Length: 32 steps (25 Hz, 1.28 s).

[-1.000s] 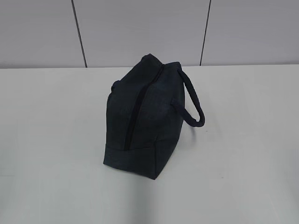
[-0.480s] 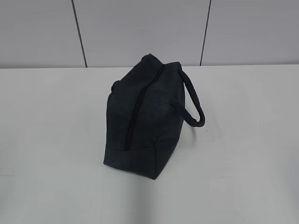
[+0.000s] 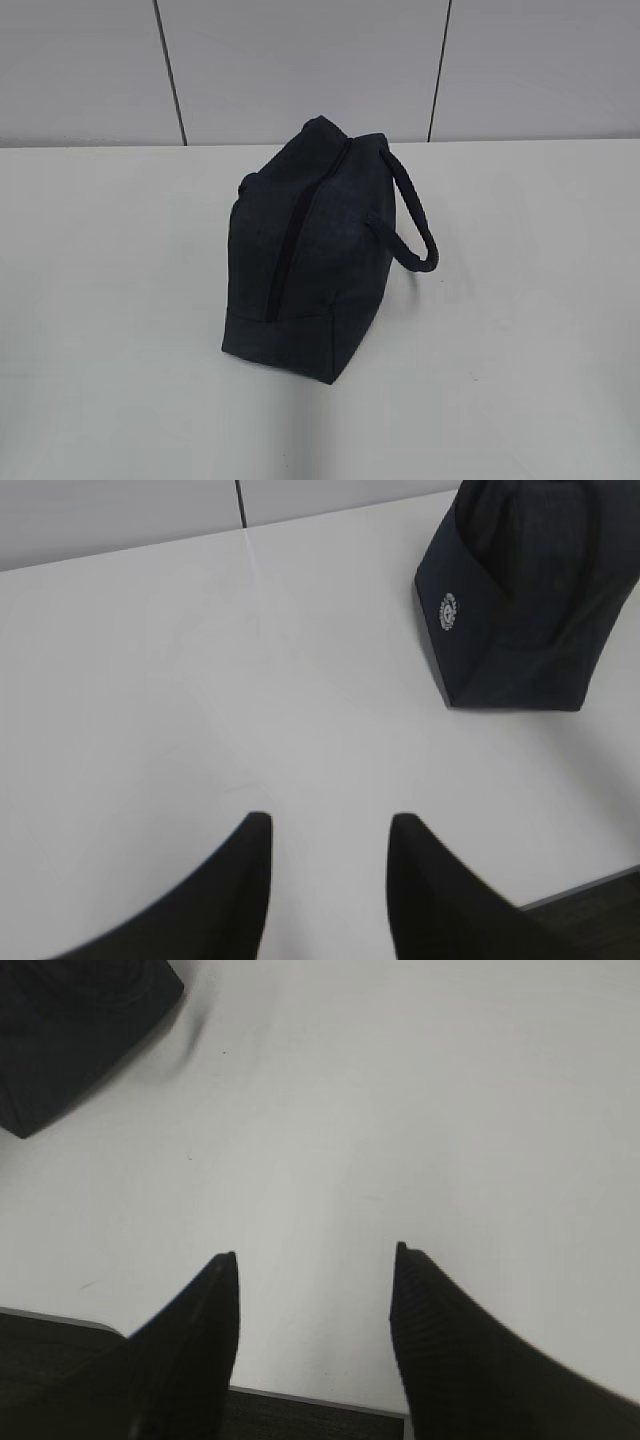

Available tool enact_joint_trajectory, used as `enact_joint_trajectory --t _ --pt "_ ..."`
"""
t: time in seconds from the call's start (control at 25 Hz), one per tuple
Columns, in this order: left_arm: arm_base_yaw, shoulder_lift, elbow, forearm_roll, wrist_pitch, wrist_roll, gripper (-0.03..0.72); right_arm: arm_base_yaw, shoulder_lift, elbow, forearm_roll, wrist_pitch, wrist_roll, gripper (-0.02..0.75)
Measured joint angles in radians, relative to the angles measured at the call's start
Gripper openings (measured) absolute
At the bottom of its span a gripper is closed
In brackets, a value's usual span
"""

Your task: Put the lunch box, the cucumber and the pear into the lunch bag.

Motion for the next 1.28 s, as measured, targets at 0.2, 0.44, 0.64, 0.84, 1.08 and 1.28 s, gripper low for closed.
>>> enact_joint_trajectory --t 0.2,0.44,0.64,0.84,1.08,1.28 --pt "0.069 0.000 0.000 0.000 0.000 0.000 0.233 -0.109 0.000 0.000 0.000 0.000 0.000 0.391" --pt "0.094 0.000 0.000 0.000 0.000 0.000 0.233 -0.206 0.000 0.000 0.000 0.000 0.000 0.391" --pt "0.110 0.000 0.000 0.000 0.000 0.000 0.233 -0.217 0.000 0.000 0.000 0.000 0.000 0.391" --pt "0.117 0.000 0.000 0.000 0.000 0.000 0.233 -0.217 0.000 0.000 0.000 0.000 0.000 0.391" --pt "0.117 0.000 0.000 0.000 0.000 0.000 0.233 -0.217 0.000 0.000 0.000 0.000 0.000 0.391" --pt "0.117 0.000 0.000 0.000 0.000 0.000 0.233 -0.217 0.000 0.000 0.000 0.000 0.000 0.391"
